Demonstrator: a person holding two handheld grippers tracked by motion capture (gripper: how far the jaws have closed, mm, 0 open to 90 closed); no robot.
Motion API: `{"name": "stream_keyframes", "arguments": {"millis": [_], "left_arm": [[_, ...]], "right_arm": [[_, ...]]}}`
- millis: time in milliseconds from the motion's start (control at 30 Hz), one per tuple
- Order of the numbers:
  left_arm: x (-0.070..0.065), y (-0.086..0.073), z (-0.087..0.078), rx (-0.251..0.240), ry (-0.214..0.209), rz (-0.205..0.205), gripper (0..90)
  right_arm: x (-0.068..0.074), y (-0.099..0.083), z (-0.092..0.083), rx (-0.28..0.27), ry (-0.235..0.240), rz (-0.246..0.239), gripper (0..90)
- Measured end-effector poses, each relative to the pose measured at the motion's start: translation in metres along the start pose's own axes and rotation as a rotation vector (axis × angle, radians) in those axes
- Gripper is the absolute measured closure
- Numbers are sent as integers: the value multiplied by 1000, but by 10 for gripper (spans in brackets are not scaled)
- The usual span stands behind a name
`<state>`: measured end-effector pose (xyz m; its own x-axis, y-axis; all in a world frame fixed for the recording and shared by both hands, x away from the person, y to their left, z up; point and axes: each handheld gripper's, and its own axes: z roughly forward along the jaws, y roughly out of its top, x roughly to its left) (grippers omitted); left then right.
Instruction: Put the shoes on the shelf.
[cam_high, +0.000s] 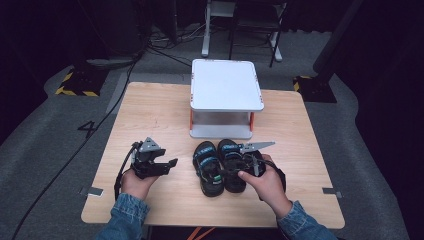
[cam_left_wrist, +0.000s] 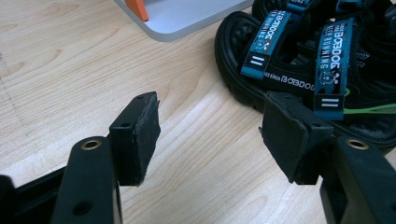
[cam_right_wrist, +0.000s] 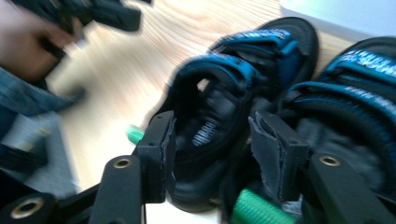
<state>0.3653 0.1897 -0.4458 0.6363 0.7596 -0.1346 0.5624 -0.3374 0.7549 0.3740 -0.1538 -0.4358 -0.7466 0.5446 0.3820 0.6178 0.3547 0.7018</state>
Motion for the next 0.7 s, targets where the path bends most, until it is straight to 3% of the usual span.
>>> {"name": "stream_keyframes", "arguments": {"millis": [33, 100, 133, 167, 200, 233, 300, 433, 700], "left_arm": [[0, 0, 0, 1, -1, -4, 375], [0, 0, 1, 3, -2, -3, 375], [-1, 0, 1, 2, 0, -3, 374], [-1, 0, 1, 2, 0, -3, 374], [-1, 0, 1, 3, 0, -2, 374], [-1, 0, 1, 3, 0, -2, 374], [-1, 0, 1, 3, -1, -1, 374], [-1, 0, 1, 3, -1, 0, 374], [-1, 0, 1, 8, -1, 6, 374]], "right_arm": [[-2, -1, 3, -9, 49, 57, 520], [-1, -2, 4, -11, 42, 57, 512], [5, -3, 8, -4, -34, -13, 504], [5, -3, 8, -4, -34, -13, 504], [14, -4, 12, 0, -97, -76, 492], [14, -4, 12, 0, -97, -76, 492], [20, -5, 16, 12, -156, -141, 491], [21, -5, 14, 24, -176, -158, 491], [16, -4, 11, 27, -164, -120, 492]]}}
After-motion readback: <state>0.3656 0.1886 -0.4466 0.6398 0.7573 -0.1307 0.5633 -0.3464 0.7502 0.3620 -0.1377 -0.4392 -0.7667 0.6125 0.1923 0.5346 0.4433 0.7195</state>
